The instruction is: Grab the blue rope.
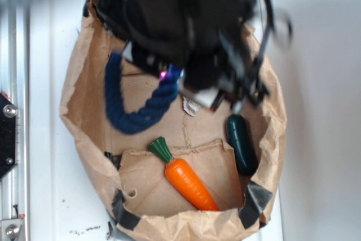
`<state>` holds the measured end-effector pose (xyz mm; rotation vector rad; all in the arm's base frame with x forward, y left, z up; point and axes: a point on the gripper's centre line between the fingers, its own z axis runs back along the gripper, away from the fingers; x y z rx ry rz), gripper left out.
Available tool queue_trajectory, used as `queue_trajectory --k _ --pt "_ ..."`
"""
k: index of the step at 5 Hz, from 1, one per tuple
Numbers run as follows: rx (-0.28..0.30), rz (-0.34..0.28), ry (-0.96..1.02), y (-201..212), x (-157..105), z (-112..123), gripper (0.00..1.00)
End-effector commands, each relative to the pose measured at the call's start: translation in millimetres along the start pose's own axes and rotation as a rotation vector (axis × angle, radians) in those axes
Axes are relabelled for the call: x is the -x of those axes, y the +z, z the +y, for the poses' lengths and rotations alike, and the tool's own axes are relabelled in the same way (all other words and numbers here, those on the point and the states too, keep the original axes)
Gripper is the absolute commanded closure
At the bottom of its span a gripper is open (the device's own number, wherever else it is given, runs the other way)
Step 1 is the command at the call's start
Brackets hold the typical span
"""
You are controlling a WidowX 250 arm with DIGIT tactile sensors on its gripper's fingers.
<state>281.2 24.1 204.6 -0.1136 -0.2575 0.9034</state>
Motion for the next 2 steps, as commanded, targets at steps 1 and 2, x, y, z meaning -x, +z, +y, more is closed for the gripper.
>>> queue_trajectory --k 1,2 --pt "0.061 -0.088 -0.074 19.6 10.4 7.2 1.00" --pt "0.100 -0.105 -0.122 15.1 15.9 4.0 0.42"
